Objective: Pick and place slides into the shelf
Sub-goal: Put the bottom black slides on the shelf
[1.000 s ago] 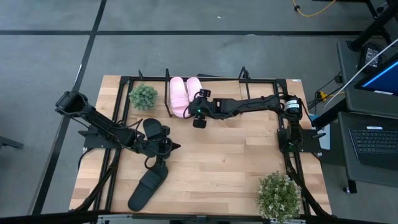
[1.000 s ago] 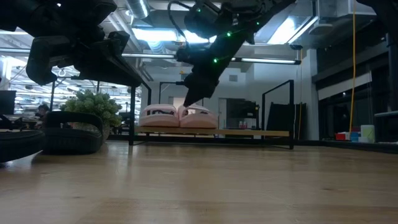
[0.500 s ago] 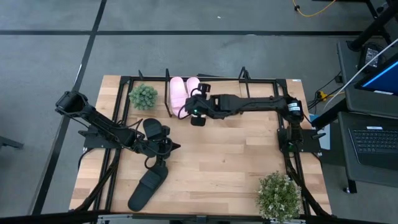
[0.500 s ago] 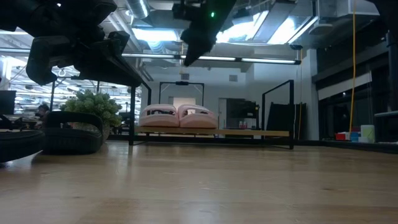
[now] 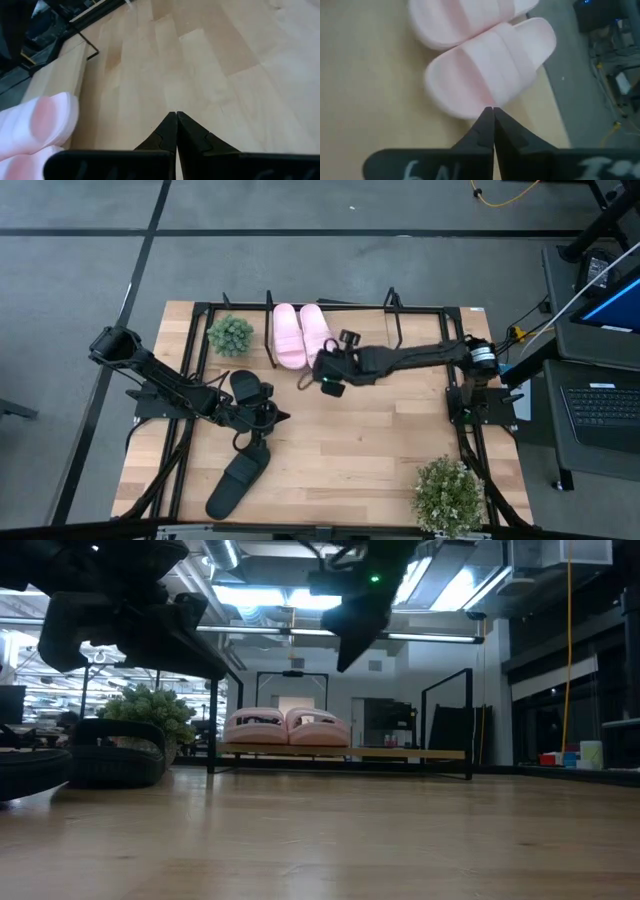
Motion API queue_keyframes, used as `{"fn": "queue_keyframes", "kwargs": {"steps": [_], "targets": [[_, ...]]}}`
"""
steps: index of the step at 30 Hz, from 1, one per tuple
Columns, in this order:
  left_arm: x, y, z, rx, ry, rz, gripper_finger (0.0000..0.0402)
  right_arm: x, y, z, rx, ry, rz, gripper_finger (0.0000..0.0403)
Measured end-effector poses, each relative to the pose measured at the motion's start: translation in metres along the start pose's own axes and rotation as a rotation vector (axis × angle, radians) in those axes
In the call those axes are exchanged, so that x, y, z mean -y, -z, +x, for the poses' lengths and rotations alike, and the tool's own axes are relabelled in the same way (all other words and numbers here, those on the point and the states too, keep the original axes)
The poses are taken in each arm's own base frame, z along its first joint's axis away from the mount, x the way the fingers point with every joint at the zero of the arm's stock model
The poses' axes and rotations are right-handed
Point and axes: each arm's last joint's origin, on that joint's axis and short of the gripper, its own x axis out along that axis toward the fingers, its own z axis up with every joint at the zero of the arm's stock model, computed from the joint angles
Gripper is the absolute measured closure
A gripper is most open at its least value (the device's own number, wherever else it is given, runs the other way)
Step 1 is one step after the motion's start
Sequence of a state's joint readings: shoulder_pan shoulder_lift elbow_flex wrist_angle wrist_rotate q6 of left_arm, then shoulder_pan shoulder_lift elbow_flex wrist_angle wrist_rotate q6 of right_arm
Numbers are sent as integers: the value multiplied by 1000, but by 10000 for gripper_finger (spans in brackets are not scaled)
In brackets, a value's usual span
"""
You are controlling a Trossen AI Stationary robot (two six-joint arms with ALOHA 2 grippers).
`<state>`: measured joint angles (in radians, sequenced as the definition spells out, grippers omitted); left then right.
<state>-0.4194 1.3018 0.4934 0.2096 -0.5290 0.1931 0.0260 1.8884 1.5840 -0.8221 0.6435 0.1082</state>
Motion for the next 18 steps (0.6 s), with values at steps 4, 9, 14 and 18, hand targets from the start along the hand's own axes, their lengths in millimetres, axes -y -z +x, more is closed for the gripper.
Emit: {"fn": "queue_keyframes", "kwargs": {"steps": [4, 9, 14, 18], "targets": [[1, 0, 0, 4, 21, -4, 401, -3, 27, -13, 59, -10, 77, 401], [1, -1, 0, 9, 22, -8, 401, -4, 61, -39, 224, -59, 172, 401], [1, -1, 0, 10, 21, -8, 402, -15, 100, -57, 433, -147, 194, 401], [0, -2, 0, 17, 20, -18, 402, -31, 131, -61, 569, -208, 149, 401]]}}
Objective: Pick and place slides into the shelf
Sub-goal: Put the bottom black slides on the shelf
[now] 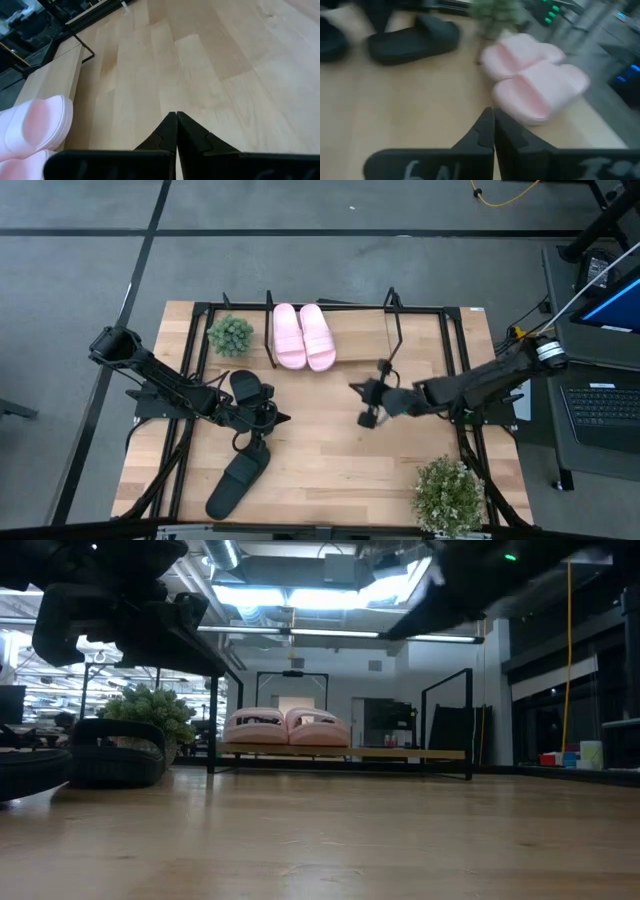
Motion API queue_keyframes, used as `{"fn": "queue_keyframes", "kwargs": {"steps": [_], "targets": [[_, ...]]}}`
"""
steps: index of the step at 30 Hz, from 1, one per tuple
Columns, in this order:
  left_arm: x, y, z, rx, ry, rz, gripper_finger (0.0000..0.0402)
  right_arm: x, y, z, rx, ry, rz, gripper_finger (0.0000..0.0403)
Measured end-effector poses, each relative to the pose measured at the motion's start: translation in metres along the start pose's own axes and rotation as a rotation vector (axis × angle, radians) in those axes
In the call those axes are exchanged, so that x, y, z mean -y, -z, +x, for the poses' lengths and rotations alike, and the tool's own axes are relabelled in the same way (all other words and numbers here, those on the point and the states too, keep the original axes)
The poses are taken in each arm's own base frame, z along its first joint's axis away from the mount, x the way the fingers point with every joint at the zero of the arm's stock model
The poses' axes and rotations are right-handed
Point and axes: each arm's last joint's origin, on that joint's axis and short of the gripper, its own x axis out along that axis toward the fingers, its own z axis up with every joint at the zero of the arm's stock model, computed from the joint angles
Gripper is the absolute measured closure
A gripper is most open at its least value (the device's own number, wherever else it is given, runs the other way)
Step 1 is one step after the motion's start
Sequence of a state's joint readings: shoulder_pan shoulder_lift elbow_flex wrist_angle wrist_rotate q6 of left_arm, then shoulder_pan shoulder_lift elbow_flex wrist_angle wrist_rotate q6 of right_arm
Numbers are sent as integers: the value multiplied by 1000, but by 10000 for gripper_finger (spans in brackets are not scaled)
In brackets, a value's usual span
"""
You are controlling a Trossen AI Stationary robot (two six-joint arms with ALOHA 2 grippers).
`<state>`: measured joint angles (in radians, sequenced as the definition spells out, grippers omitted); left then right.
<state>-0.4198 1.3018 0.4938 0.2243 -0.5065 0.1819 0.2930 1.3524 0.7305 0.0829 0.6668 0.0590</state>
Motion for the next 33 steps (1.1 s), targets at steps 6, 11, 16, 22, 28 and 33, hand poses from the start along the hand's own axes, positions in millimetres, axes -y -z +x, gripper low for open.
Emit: {"fn": "queue_keyframes", "kwargs": {"steps": [6, 11, 16, 22, 28, 33], "targets": [[0, -1, 0, 9, -7, -78, 401, -14, 32, -14, 157, -139, 16, 400], [-1, -3, 0, 29, -10, -114, 401, -14, 51, -19, 230, -160, 17, 399], [-2, -6, 0, 57, -14, -134, 401, -14, 56, -23, 302, -244, 35, 399], [-2, -6, 0, 59, -14, -136, 401, -22, 57, -31, 330, -319, 2, 399], [-3, -12, -1, 118, -25, -163, 401, -18, 82, -33, 282, -344, 121, 398], [-3, -12, -1, 117, -26, -152, 401, -10, 93, -41, 380, -351, 153, 397]]}}
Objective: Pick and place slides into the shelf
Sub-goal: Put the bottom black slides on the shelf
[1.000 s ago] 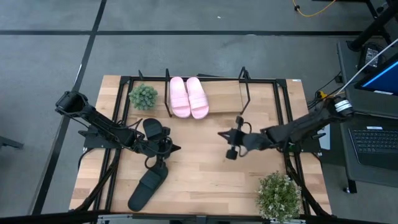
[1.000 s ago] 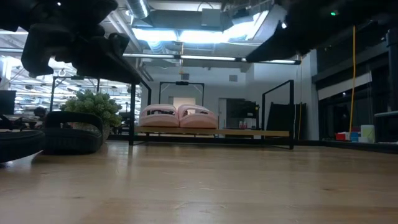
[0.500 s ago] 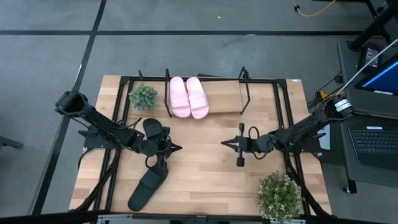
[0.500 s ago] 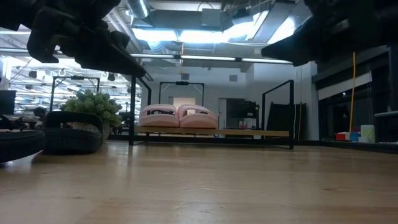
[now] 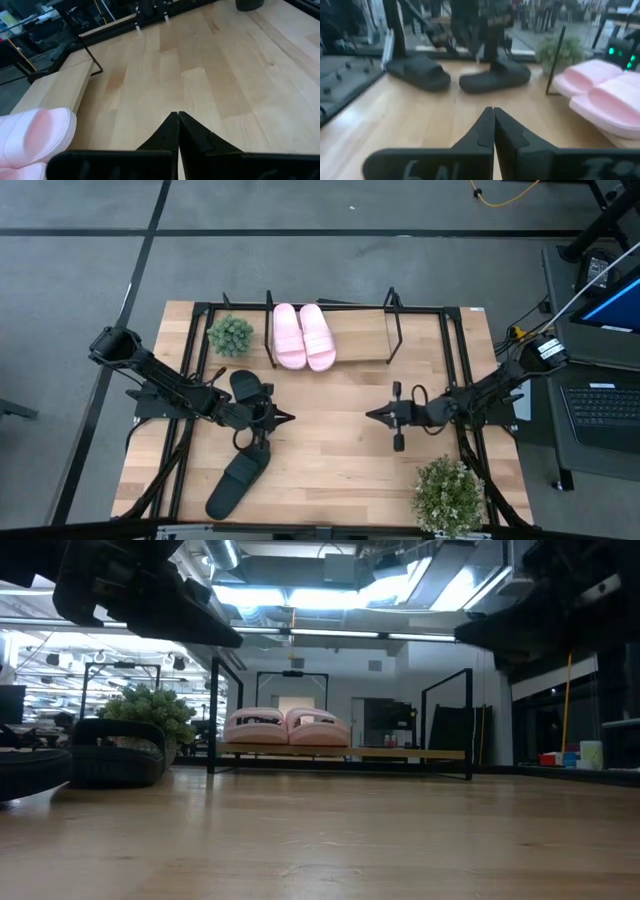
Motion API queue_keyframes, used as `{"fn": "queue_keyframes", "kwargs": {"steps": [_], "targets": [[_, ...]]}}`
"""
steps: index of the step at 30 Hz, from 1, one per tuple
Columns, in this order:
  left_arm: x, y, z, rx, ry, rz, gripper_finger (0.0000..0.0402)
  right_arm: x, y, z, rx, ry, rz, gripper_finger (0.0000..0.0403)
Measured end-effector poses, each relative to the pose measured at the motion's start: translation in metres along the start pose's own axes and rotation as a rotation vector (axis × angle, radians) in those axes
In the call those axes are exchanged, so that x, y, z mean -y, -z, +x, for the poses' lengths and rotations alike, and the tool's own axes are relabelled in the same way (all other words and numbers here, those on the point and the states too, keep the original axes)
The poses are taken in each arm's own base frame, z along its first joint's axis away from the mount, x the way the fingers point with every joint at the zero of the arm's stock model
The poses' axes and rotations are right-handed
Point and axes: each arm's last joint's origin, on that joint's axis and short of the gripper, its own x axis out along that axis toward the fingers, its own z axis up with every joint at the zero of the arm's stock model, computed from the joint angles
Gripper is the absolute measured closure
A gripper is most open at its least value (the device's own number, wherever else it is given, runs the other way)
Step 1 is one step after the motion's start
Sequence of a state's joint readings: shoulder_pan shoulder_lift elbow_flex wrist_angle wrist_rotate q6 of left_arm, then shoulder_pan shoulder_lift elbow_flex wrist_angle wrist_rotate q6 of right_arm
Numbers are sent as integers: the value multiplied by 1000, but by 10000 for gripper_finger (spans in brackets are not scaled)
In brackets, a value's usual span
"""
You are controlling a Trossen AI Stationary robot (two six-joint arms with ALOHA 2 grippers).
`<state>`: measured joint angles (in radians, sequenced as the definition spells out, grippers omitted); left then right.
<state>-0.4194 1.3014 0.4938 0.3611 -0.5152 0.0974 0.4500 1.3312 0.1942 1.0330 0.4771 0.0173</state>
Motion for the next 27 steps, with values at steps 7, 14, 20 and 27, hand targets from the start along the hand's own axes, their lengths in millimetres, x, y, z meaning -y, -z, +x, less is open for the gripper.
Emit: {"fn": "queue_keyframes", "kwargs": {"steps": [7, 14, 20, 27], "targets": [[1, 2, 0, -16, 15, -31, 401, 6, 14, -12, -18, 2, 65, 394], [10, 8, -4, -73, 130, -13, 401, 5, 10, -9, -6, -1, 66, 392], [28, 8, -17, -67, 204, 7, 401, 5, 12, -9, -26, 0, 78, 399], [38, 7, -49, -103, 210, -91, 401, 5, 13, -9, -31, -7, 95, 382]]}}
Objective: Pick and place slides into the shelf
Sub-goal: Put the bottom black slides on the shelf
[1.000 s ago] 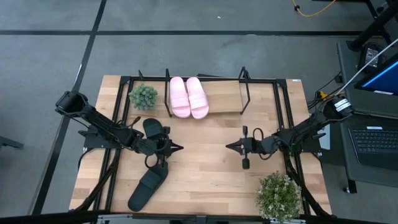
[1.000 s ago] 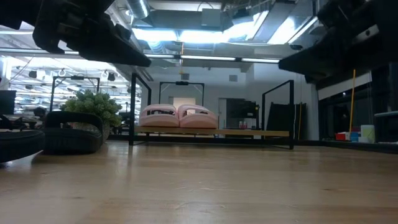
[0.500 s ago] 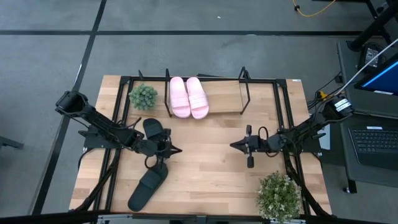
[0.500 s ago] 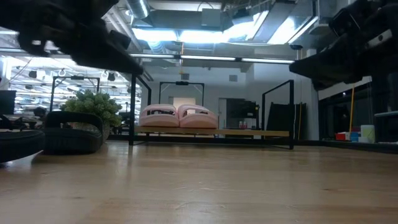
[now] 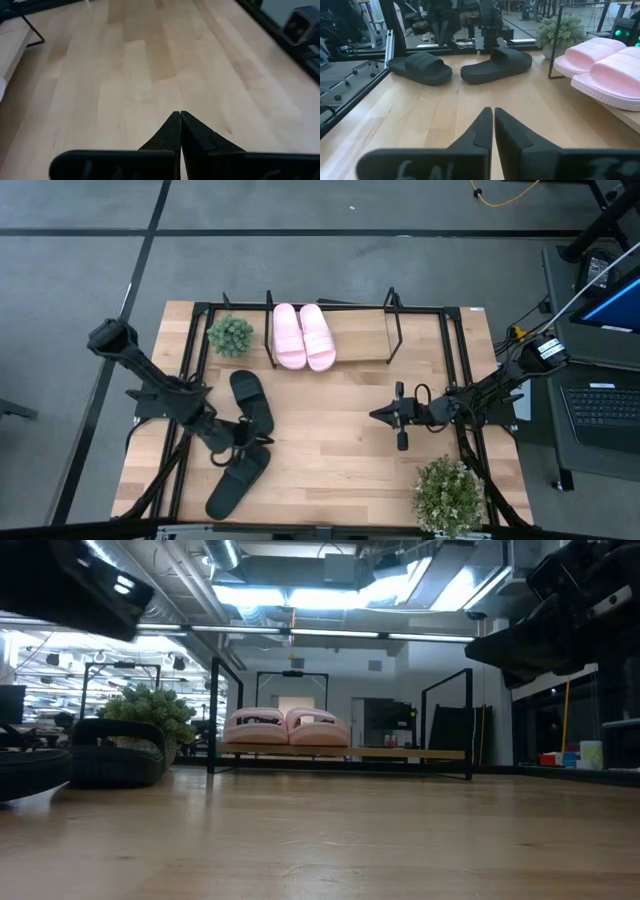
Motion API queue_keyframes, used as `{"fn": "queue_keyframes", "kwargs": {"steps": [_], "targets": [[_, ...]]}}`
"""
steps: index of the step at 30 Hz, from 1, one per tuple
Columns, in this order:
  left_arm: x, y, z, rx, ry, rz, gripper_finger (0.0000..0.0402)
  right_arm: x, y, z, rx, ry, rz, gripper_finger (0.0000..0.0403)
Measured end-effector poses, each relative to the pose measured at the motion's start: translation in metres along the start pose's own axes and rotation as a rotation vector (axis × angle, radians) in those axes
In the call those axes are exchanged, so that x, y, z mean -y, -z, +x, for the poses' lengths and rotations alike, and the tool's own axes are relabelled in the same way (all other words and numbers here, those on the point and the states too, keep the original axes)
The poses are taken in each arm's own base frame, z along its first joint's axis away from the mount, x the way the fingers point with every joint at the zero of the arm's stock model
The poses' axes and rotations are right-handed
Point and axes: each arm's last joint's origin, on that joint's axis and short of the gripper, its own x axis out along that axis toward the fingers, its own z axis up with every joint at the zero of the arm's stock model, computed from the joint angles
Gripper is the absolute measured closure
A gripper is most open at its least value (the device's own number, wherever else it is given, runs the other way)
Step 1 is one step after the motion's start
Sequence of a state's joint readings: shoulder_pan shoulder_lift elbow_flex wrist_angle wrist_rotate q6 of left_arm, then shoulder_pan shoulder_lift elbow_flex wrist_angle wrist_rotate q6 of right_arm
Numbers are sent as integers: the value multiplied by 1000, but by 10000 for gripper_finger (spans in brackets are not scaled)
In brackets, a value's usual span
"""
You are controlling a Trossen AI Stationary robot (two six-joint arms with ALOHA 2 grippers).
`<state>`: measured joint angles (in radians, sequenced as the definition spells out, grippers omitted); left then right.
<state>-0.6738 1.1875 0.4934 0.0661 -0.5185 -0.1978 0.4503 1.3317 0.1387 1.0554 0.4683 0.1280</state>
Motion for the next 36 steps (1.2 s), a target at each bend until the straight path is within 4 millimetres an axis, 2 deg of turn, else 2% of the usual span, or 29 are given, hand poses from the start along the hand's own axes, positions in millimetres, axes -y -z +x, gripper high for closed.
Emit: {"fn": "queue_keyframes", "kwargs": {"steps": [6, 12, 16, 22, 30, 36], "targets": [[10, -6, -22, 28, 60, -2, 401, 0, 0, 0, -4, 2, -5, 393], [25, -29, -47, -199, 43, -123, 401, 0, 0, 0, -4, 2, -1, 398], [46, -45, -56, -281, 40, -118, 401, 0, 0, 0, -4, 5, 21, 385], [83, -52, -58, -353, 29, -104, 401, 0, 0, 0, -4, 6, 18, 389], [121, -38, -48, -505, -107, -144, 401, 0, 0, 0, -3, 11, 18, 395], [149, -45, -42, -480, -128, -123, 401, 1, 0, 0, -2, 14, 26, 384]]}}
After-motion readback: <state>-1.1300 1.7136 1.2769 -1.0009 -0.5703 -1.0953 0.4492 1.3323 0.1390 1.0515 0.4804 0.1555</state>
